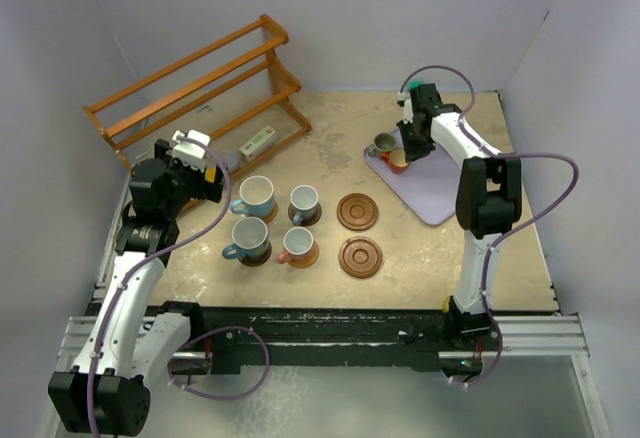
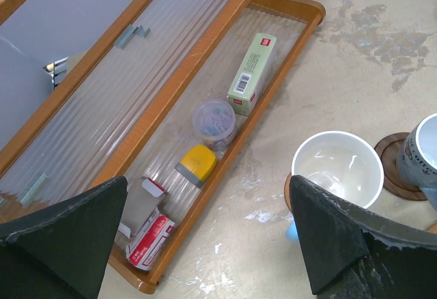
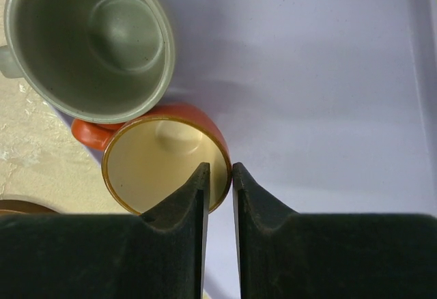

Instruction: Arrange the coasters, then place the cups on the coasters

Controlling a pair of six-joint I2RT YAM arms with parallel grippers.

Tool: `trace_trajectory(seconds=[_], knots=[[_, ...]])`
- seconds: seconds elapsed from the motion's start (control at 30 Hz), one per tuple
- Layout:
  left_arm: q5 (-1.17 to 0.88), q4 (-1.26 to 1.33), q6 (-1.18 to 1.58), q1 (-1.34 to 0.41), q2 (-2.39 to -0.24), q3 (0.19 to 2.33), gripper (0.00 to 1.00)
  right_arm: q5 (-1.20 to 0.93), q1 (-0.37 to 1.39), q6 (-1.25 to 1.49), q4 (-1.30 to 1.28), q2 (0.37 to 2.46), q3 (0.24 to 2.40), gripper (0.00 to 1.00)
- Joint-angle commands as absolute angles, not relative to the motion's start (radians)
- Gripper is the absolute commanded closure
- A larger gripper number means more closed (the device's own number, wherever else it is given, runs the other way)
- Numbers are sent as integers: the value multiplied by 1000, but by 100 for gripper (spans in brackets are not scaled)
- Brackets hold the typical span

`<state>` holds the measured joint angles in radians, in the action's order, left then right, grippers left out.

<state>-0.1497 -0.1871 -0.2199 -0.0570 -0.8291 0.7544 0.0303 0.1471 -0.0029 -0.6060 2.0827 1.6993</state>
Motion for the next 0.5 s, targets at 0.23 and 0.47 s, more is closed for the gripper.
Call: trace_trajectory(seconds=[0.23, 0.47], knots=[[-155, -136, -221, -49, -816, 752, 1, 15, 144, -10, -637, 2106, 1752, 83], [-158, -137, -224, -49, -808, 750, 1, 11, 144, -23, -649, 2056, 1745, 99]])
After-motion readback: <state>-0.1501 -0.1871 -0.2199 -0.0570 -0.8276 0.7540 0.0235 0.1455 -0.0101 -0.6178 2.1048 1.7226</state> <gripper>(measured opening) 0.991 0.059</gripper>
